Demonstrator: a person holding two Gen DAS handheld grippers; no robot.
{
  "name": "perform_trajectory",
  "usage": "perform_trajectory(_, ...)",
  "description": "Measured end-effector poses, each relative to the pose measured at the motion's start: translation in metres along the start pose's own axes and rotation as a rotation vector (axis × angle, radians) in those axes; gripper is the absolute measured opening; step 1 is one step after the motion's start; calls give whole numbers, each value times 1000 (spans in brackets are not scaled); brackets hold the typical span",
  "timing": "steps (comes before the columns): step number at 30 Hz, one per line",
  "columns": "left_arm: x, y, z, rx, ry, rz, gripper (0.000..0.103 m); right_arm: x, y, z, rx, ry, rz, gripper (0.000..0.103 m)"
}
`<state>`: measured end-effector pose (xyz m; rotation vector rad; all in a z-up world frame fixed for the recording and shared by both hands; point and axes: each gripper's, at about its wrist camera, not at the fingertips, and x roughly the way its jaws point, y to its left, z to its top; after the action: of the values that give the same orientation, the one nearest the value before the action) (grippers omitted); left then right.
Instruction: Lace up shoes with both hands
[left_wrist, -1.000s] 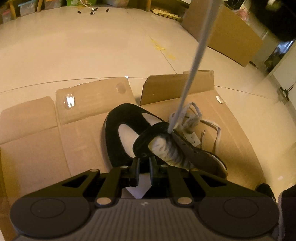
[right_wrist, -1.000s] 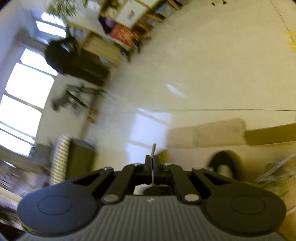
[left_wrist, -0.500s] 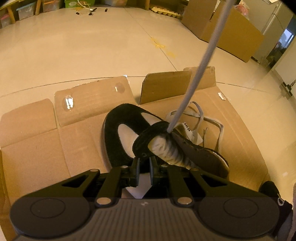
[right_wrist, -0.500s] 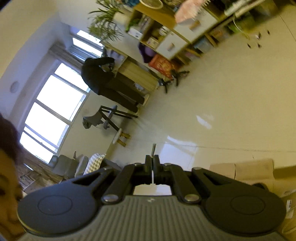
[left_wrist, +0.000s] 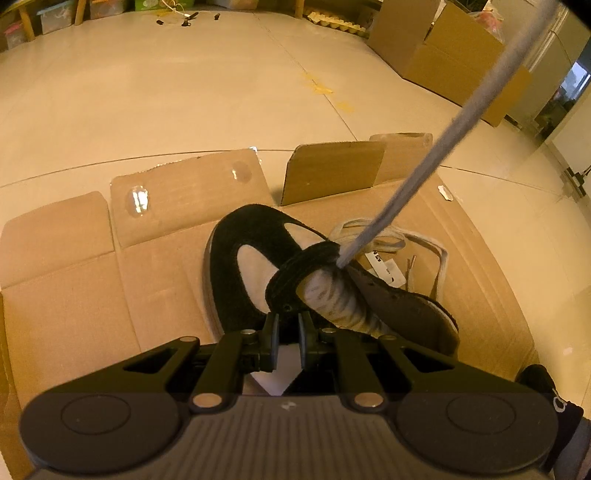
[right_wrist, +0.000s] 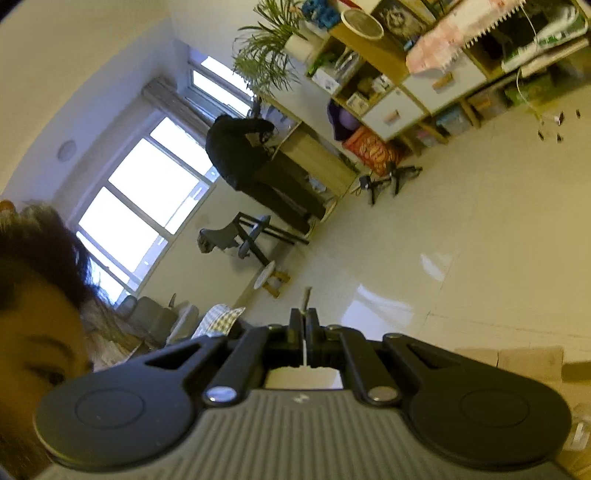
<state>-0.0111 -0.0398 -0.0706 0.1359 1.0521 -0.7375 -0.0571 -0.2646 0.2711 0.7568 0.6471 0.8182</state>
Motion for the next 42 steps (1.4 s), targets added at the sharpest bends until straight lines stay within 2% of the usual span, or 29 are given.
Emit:
perform_trajectory(4, 1, 4, 1, -29, 3, -12, 11, 2, -1, -6, 0, 91, 37, 2)
perform_trajectory(6, 0, 8, 1, -58, 1, -30, 12, 8, -1, -13, 7, 209, 75, 3)
perform_trajectory(8, -1, 15, 1, -104, 2, -60, 16, 20, -1, -26, 10, 374, 103, 3)
perform_trajectory(9, -2, 23, 2, -164, 3, -99, 20, 23, -1, -31, 4, 400, 100, 3)
perform_trajectory(11, -7, 43, 0, -307, 3, -174, 22, 35, -2, -58, -7, 546, 114, 3)
perform_trajectory(12, -9, 52, -1, -374, 3, -203, 24, 38, -3, -65, 8, 579, 123, 3)
perform_trajectory(14, -13, 59, -4, -416, 8, -214, 27, 49, -9, -96, 58, 714, 162, 3)
perform_trajectory(15, -16, 61, -5, -426, 15, -212, 29, 50, -11, -104, 67, 743, 167, 3)
perform_trajectory(17, -18, 60, -7, -413, 32, -202, 32, 56, -16, -132, 78, 860, 172, 3)
perform_trajectory(18, -18, 57, -8, -406, 36, -199, 33, 56, -20, -139, 76, 881, 166, 3)
perform_trajectory(21, -17, 50, -7, -389, 36, -188, 35, 60, -41, -172, 86, 995, 112, 3)
perform_trajectory(23, -17, 48, -3, -376, 29, -185, 37, 66, -58, -189, 76, 1062, 44, 3)
perform_trajectory(25, -18, 42, 2, -330, 25, -177, 46, 71, -74, -207, 59, 1125, -28, 5)
perform_trajectory(27, -21, 34, 7, -278, 15, -162, 56, 72, -89, -216, 30, 1163, -76, 10)
perform_trajectory(28, -22, 31, 8, -259, 11, -157, 57, 72, -90, -219, 13, 1172, -94, 15)
perform_trajectory(29, -23, 27, 9, -235, 7, -151, 59, 70, -93, -223, -9, 1178, -116, 27)
perform_trajectory(30, -24, 22, 11, -207, 2, -143, 61, 69, -96, -223, -24, 1177, -133, 34)
perform_trajectory(31, -23, 19, 12, -192, 0, -140, 61, 68, -98, -223, -33, 1172, -140, 34)
perform_trajectory(33, -21, 15, 14, -173, -1, -136, 63, 67, -104, -219, -35, 1155, -155, 43)
perform_trajectory(40, -18, 18, 13, -184, 9, -132, 64, 66, -124, -185, -72, 1046, -245, 62)
perform_trajectory(42, -17, 21, 12, -200, 16, -137, 64, 63, -130, -174, -76, 1031, -257, 72)
